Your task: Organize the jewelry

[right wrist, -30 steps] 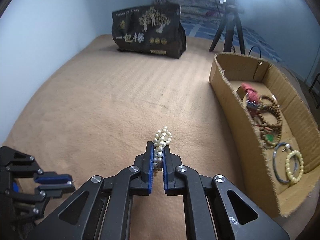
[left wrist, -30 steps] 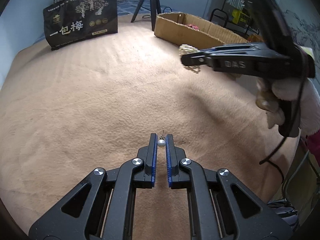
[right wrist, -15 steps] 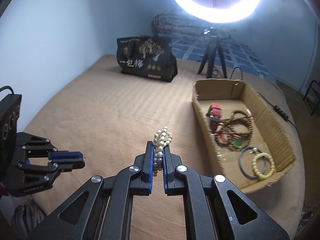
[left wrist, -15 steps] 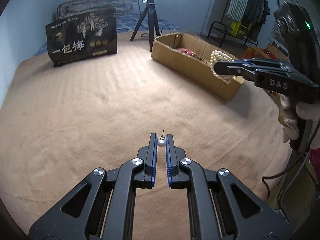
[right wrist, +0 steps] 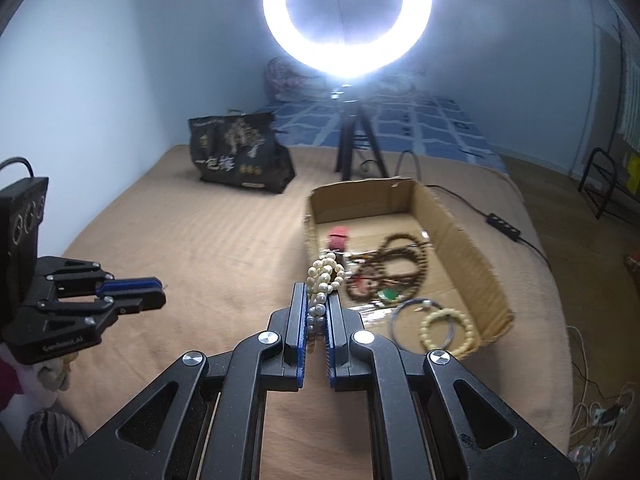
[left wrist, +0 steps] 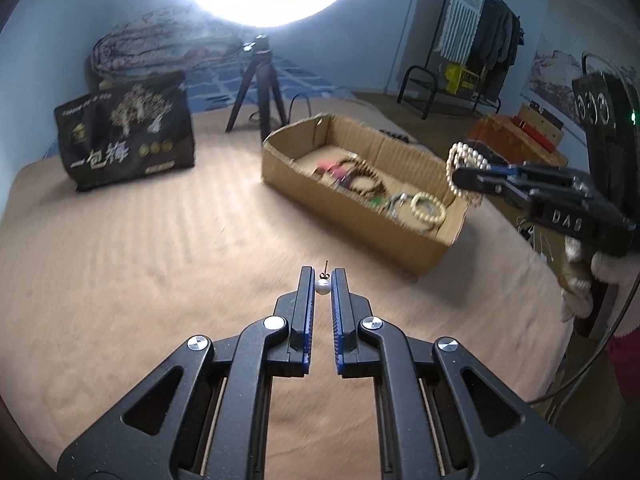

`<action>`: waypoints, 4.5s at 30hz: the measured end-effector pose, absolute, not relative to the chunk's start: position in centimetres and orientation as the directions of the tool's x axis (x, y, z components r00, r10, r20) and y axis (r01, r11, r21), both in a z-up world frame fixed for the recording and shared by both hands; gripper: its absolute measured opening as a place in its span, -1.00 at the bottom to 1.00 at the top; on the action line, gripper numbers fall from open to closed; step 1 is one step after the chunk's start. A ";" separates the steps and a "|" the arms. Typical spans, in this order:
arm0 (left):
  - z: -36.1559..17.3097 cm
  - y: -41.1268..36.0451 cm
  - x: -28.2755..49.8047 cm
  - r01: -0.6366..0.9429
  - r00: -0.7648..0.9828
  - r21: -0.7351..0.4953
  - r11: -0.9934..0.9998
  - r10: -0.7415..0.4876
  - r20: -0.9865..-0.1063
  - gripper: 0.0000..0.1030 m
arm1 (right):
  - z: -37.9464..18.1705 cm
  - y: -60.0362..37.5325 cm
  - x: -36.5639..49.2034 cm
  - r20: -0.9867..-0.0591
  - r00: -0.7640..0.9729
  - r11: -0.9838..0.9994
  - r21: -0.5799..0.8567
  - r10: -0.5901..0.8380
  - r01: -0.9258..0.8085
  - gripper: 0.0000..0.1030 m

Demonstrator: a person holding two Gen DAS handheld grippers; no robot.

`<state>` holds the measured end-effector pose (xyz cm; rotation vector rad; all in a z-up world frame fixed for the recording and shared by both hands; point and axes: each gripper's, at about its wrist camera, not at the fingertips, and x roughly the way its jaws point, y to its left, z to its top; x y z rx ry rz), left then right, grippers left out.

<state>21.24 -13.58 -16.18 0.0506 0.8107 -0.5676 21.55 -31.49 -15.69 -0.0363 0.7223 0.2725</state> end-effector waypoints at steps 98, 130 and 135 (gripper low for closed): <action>-10.9 -24.5 22.4 0.555 0.635 -0.057 0.830 -0.467 -0.615 0.33 | -12.9 -38.8 24.2 -0.619 0.785 1.000 -0.002 0.015 -0.020 0.54; -2.8 -14.9 11.6 0.480 0.760 -0.004 0.877 -0.419 -0.497 0.92 | -5.3 -32.4 12.9 -0.489 0.866 0.988 -0.151 -0.110 0.040 0.62; -2.8 -14.7 11.7 0.462 0.765 0.000 0.887 -0.398 -0.506 0.95 | -5.2 -32.5 12.8 -0.479 0.870 0.987 -0.152 -0.116 0.048 0.63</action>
